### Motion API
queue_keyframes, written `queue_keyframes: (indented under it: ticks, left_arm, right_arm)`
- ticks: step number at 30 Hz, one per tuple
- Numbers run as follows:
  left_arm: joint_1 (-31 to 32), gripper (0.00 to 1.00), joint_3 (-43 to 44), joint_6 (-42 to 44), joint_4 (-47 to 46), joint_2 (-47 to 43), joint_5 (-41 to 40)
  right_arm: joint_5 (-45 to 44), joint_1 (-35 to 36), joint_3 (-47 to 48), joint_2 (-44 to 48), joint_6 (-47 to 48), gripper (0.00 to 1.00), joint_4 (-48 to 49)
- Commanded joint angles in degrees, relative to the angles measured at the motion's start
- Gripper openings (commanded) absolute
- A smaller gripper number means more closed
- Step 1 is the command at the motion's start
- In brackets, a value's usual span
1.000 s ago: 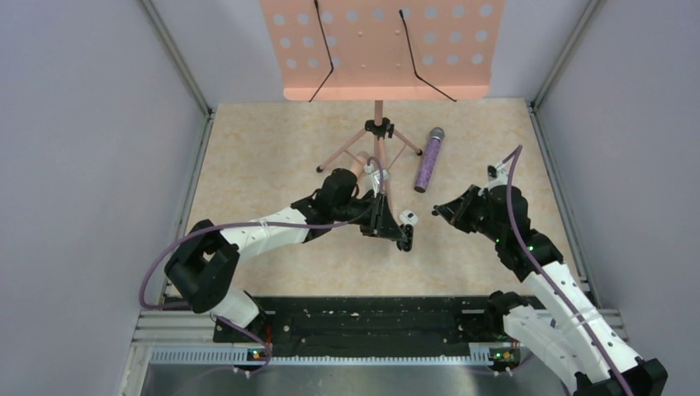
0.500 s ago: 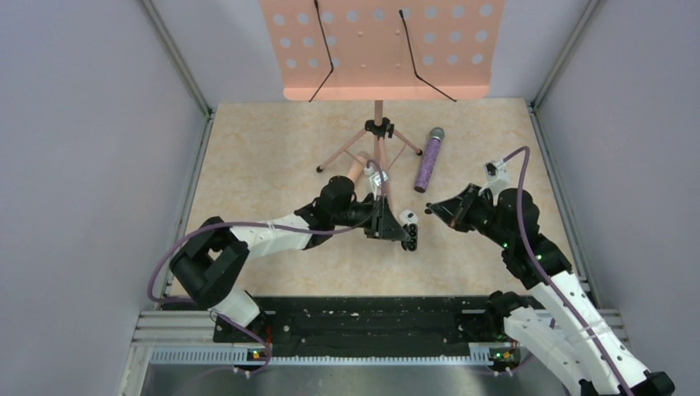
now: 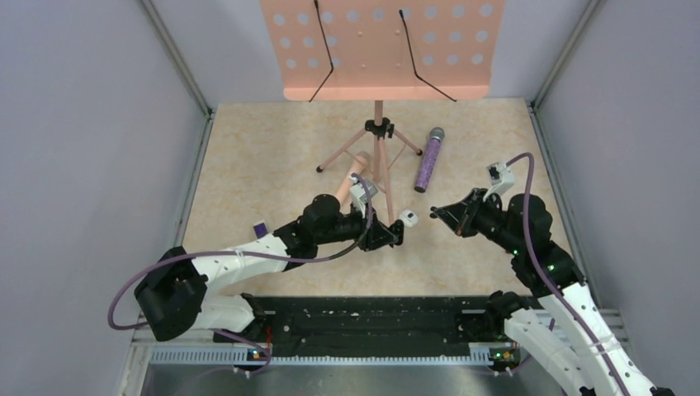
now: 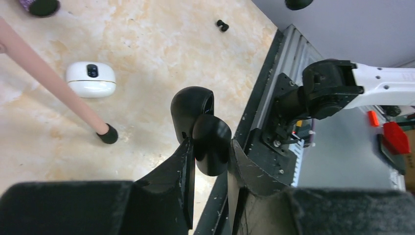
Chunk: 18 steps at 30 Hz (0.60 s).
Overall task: Insert the wireless bluetooth earbuds into the charging case
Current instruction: Insert the right earbud into the right side groove of the charging case.
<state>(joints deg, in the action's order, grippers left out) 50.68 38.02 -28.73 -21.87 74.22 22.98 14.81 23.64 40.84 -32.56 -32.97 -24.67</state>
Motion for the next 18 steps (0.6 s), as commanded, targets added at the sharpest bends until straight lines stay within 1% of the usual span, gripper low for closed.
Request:
queue_keyframes:
  ticks: [1, 4, 5, 6, 7, 9, 10, 11, 13, 15, 17, 18]
  left_arm:
    - [0.1, 0.0, -0.9, 5.1, -4.1, -2.0, -2.7]
    - [0.1, 0.0, -0.4, 3.8, -4.0, -1.3, -1.6]
    - [0.1, 0.0, 0.8, 1.5, -3.3, -0.6, -2.1]
    - [-0.1, 0.0, 2.9, -0.8, -0.3, 0.7, -2.1]
    - [-0.5, 0.0, 6.7, -2.1, 5.3, 2.5, -1.3]
    - [-1.1, 0.0, 15.7, -2.3, 18.1, 7.3, 3.7]
    - [-1.2, 0.0, 19.1, -2.7, 21.1, 9.7, 6.6]
    - [-1.2, 0.0, 20.7, -4.5, 21.5, 12.1, 9.5]
    - [-1.2, 0.0, 20.4, -10.1, 18.0, 13.8, 13.7]
    - [-1.2, 0.0, 17.2, -17.9, 10.0, 13.9, 14.1]
    - [-1.2, 0.0, 13.5, -24.4, -0.7, 13.9, 14.4]
    - [-1.2, 0.0, 12.3, -26.3, -2.4, 13.9, 14.2]
  right_arm:
    - [0.8, 0.7, 3.5, 1.3, 3.0, 0.0, -1.2]
    - [2.4, 0.8, 3.1, 1.1, 3.1, 0.0, -0.6]
    - [3.2, 0.7, 2.8, 0.9, 2.8, 0.0, -0.1]
    - [3.7, 0.7, 2.9, 0.5, 2.8, 0.0, -0.1]
    - [4.1, 0.6, 3.1, -0.1, 3.0, 0.0, -0.1]
    - [4.6, 0.7, 3.8, -1.7, 3.1, 0.0, -0.3]
    - [5.0, 0.7, 4.2, -2.3, 3.1, 0.0, -0.2]
    - [4.8, 0.7, 4.2, -2.7, 2.7, 0.0, 0.2]
    - [4.3, 0.7, 4.3, -3.2, 2.3, 0.0, 0.8]
    - [2.3, 0.8, 4.9, -3.4, 2.4, 0.0, -0.2]
    - [0.9, 0.8, 5.6, -3.4, 2.8, 0.0, -1.3]
    - [0.5, 0.7, 5.8, -3.6, 2.8, 0.0, -1.8]
